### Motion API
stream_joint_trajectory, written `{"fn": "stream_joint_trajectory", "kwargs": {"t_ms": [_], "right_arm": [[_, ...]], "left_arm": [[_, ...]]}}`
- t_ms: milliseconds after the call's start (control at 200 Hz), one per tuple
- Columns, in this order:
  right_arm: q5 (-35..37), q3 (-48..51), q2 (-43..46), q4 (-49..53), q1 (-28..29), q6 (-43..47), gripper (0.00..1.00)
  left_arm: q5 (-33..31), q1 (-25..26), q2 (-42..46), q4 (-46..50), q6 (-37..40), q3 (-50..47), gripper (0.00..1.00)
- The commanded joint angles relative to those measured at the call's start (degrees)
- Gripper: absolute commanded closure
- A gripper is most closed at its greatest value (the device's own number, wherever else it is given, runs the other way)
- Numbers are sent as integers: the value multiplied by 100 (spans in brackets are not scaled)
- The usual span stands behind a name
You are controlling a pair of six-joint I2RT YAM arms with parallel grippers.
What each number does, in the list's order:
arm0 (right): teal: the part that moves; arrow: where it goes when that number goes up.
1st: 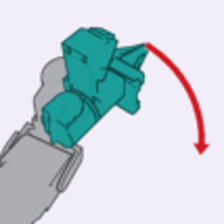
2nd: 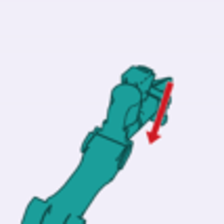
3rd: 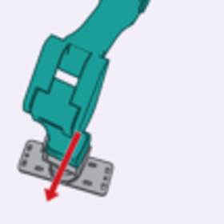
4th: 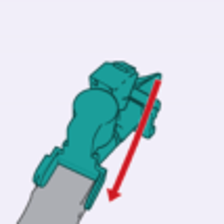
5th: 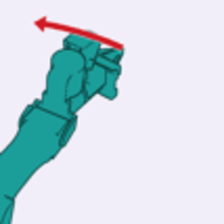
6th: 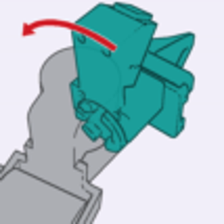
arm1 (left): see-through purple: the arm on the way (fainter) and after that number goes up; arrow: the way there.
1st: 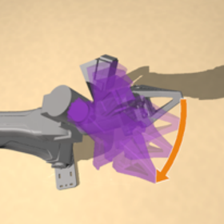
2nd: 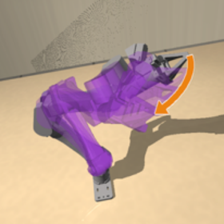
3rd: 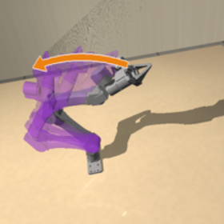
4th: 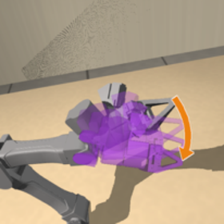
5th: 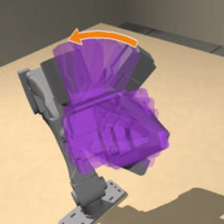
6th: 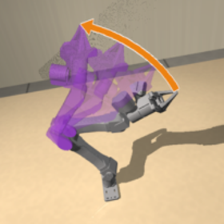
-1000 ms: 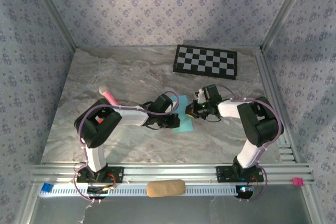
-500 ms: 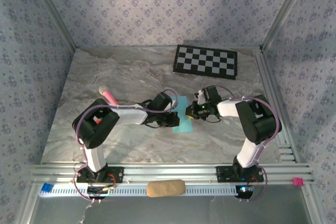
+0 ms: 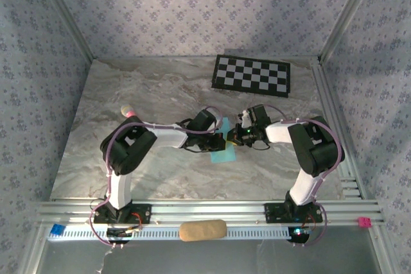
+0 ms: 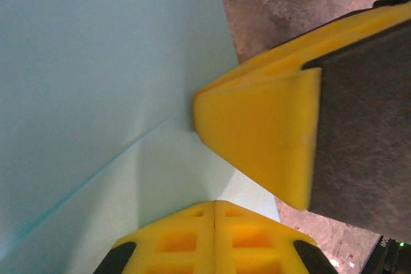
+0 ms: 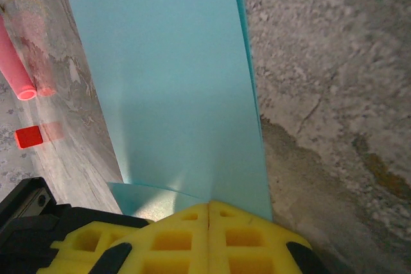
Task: Fold a paper plane with a square sheet of paper (pick it up from the middle)
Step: Fold the triangle a second time at the center of the table.
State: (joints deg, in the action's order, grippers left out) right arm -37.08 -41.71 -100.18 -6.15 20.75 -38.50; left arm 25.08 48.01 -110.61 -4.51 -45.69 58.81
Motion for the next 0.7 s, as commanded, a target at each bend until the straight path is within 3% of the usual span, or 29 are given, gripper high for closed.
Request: {"fn": "stream_joint_trajectory", "kwargs": {"t_ms": [0,695], "right_arm": [[386,229,-204,332,-26,97,100],[478,210,-320,459,-71,203,100]], "left_arm": [[-85,0,-15,162,16,49,95],[-160,227,772,835,357,-1194,90]]}}
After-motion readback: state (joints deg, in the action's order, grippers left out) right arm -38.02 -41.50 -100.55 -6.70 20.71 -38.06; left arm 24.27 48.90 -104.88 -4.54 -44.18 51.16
